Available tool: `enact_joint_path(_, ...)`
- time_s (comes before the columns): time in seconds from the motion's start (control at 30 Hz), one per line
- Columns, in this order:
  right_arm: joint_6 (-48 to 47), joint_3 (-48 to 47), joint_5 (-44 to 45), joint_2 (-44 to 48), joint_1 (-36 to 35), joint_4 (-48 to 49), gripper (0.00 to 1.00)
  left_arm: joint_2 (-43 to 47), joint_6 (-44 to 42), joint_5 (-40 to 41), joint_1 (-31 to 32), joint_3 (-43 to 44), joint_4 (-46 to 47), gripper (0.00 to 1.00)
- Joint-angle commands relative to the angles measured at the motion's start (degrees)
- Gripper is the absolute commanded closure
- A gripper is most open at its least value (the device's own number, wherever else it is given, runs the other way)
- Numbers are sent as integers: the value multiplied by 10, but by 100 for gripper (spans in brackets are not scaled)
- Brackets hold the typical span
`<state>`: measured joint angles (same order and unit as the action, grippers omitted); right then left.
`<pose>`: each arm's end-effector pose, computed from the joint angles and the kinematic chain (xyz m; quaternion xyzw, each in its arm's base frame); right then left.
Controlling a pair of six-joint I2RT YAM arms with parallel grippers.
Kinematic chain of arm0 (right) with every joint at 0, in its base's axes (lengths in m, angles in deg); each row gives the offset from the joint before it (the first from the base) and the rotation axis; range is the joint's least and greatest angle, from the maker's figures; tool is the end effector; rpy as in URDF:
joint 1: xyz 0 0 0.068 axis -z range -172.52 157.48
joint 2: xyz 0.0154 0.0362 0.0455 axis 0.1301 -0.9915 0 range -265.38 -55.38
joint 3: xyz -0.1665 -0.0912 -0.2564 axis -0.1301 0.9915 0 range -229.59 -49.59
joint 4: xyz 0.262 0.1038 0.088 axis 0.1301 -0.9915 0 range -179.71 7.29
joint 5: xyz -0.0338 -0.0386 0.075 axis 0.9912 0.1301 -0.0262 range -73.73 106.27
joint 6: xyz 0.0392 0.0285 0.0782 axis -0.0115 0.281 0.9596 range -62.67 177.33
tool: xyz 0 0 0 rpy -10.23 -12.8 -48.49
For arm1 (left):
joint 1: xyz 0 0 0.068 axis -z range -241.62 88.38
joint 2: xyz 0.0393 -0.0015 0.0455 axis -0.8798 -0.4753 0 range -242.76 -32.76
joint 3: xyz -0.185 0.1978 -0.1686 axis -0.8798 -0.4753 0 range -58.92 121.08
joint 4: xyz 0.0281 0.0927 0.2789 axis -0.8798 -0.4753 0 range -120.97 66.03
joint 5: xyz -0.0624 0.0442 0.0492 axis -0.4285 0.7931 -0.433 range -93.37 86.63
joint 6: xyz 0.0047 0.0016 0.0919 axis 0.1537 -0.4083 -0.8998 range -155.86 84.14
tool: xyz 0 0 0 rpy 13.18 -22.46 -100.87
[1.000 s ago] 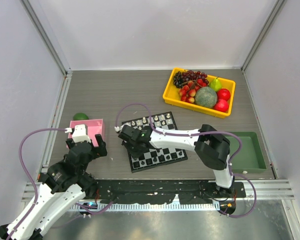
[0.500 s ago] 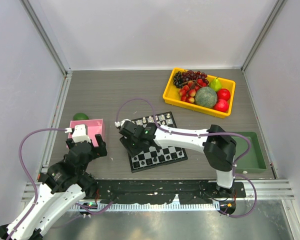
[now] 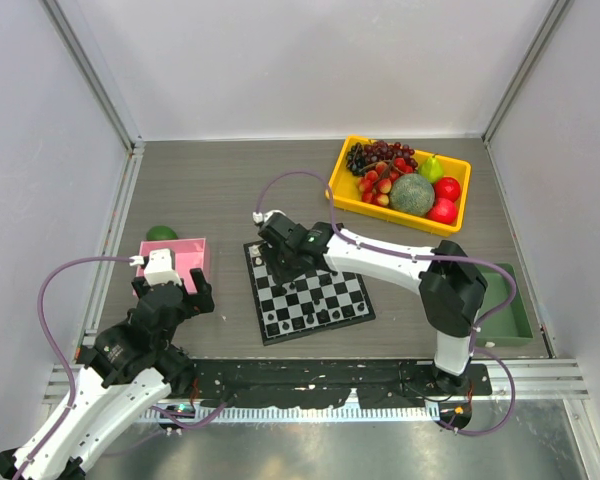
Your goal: Set up the chess pieces on the board
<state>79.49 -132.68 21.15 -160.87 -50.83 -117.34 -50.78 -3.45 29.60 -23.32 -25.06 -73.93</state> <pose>0.2531 0.3968 0.2311 -0.2857 0.9145 0.1519 0.2428 0.1033 -0.0243 0.2638 -0.0892 0.8528 -0.0556 0.5116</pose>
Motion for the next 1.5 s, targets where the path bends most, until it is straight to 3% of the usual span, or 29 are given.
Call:
enact_joint_path(0.0, -8, -1, 9, -7, 1, 7, 57, 0, -2, 10, 1, 1, 21, 1)
enact_joint_path(0.53, -13, -23, -11, -61, 6, 8, 62, -5, -2, 11, 2, 1, 21, 1)
enact_joint_path(0.9, -15, -22, -18, -64, 6, 13, 77, -4, -2, 11, 1, 1, 22, 1)
enact_joint_path(1.03, -15, -18, -30, -56, 6, 14, 87, -3, -1, 11, 1, 0, 21, 1)
enact_joint_path(1.47, 10, 42, -18, -21, -46, 20, 89, -2, -1, 12, 1, 0, 22, 1)
